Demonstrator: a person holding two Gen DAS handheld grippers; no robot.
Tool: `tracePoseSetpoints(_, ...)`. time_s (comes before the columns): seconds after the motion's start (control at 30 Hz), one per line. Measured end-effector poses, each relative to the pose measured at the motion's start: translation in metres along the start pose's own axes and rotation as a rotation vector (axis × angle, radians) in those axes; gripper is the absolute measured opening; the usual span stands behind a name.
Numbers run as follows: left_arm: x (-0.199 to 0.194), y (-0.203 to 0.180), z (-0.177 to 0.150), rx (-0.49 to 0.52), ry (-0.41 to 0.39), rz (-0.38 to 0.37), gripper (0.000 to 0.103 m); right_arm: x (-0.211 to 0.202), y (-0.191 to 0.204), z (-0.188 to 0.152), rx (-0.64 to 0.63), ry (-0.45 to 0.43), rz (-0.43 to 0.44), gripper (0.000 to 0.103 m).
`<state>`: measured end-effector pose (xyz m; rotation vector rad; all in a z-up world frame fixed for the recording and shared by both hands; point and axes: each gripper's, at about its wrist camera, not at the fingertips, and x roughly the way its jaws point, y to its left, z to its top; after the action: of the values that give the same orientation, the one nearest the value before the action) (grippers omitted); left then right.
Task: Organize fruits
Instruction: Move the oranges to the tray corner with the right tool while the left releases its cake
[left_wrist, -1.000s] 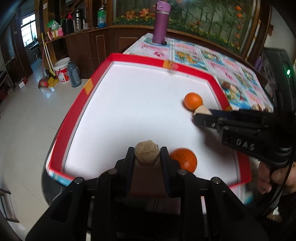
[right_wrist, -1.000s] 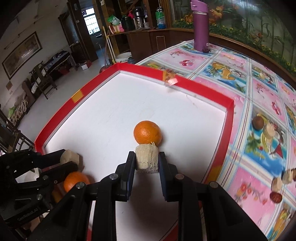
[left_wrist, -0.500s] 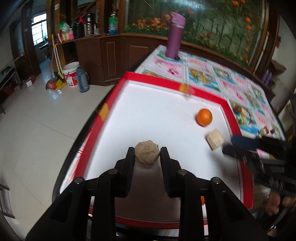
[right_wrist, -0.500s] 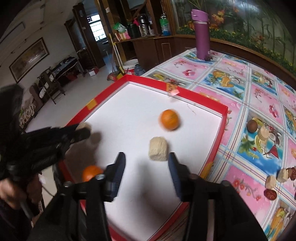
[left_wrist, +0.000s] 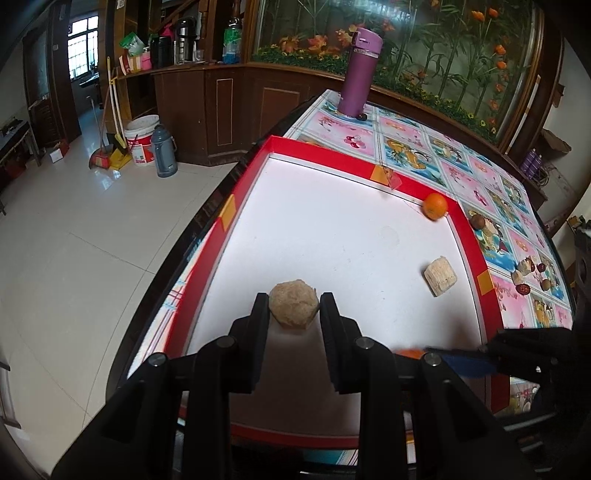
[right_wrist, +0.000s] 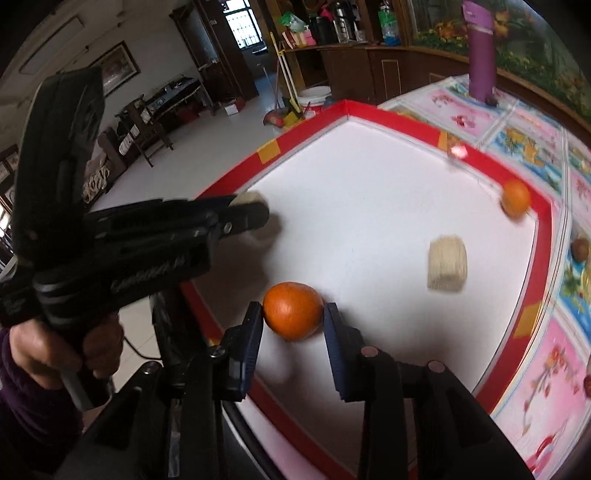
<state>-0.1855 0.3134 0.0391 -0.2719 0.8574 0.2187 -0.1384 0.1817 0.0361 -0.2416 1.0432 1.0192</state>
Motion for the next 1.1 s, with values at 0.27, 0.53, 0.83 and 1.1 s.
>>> tracePoseSetpoints(0.27,0.000,-0.008,0.000,0.014,0.006,-0.014,0.030,0.018,-0.032,0.038,0.061,-0.053,-0.116,0.032)
tracePoseSetpoints(0.53,0.020,-0.048,0.005,0.064,0.042,-0.053,0.030,0.006,-0.065,0.047,0.162,-0.103,-0.150,0.034)
tracePoseSetpoints(0.83,0.037,-0.079,0.011,0.085,0.080,-0.065,0.030,-0.052,-0.090,0.028,0.259,-0.193,-0.052,0.044)
tracePoseSetpoints(1.1,0.021,-0.096,0.004,0.102,0.050,0.002,0.065,-0.084,-0.089,-0.022,0.276,-0.179,-0.182,0.045)
